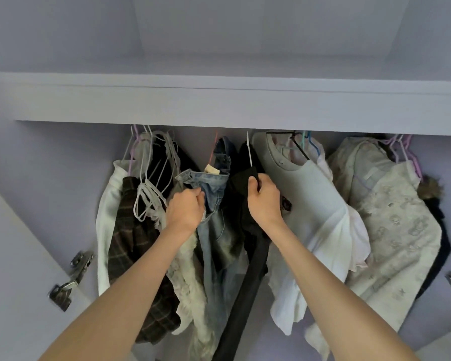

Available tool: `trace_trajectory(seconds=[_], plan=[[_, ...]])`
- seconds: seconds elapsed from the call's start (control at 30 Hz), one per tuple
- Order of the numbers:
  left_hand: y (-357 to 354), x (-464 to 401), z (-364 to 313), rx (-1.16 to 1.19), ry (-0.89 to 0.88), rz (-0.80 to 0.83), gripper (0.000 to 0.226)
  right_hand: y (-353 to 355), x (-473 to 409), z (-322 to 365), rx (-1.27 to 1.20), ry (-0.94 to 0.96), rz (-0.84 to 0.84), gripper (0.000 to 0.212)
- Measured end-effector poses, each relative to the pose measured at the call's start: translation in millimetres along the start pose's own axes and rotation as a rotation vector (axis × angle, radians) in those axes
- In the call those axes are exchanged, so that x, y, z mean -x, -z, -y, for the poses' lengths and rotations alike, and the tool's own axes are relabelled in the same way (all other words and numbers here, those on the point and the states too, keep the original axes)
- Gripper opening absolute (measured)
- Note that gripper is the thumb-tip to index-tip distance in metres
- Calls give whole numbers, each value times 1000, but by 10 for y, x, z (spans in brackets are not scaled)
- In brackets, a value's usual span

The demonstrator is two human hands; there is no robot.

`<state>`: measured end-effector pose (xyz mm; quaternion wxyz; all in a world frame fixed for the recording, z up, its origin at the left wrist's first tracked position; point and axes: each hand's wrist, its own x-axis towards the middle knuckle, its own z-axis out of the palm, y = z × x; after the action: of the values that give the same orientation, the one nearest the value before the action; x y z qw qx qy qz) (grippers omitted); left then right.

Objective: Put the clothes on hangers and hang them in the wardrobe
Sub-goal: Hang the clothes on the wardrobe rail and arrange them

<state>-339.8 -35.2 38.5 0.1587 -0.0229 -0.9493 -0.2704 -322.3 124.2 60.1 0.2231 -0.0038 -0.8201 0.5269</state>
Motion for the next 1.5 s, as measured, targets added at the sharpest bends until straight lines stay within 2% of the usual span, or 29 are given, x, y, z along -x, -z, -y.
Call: trace_trajectory(seconds=[0.07,0.17,0.3,0.4,0.5,0.57,0.63,0.73,0.87,1.07,1.2,1.27,1.37,1.5], plan=[[25,22,-26,23,-5,13,28,-87,-89,44,4,30,24,11],[24,37,-57,68,-9,20,39,-217,-177,79,-30,52,44,9],[-10,36,-66,71,-43,19,43,-347,-345,27,-35,-41,64,13],[-50,32,-63,90,-78,31,37,-407,-444,-4,37,-81,132,28],[-96,52,-61,63,-63,44,18,-432,-449,-16,128,-66,217,39],[-137,68,-34,62,-27,58,31,-428,-455,-56,263,-22,253,41],[-172,91,9,174,-15,97,46,-405,-437,-138,359,-60,301,47],[-193,156,69,353,2,190,52,-402,-279,-264,231,-159,330,55],[-213,165,146,397,-35,213,51,-460,-142,-294,8,-104,346,52],[-309,87,143,403,-95,312,54,-507,-186,-298,-75,-46,443,50],[-321,55,199,444,-129,382,55,-512,-198,-340,-80,-80,522,57],[-299,78,207,447,-142,404,54,-492,-159,-357,-61,-84,515,58],[-281,216,255,434,-196,430,58,-426,36,-418,62,3,408,58],[-355,656,474,234,-308,383,61,-331,656,-707,292,129,375,66]])
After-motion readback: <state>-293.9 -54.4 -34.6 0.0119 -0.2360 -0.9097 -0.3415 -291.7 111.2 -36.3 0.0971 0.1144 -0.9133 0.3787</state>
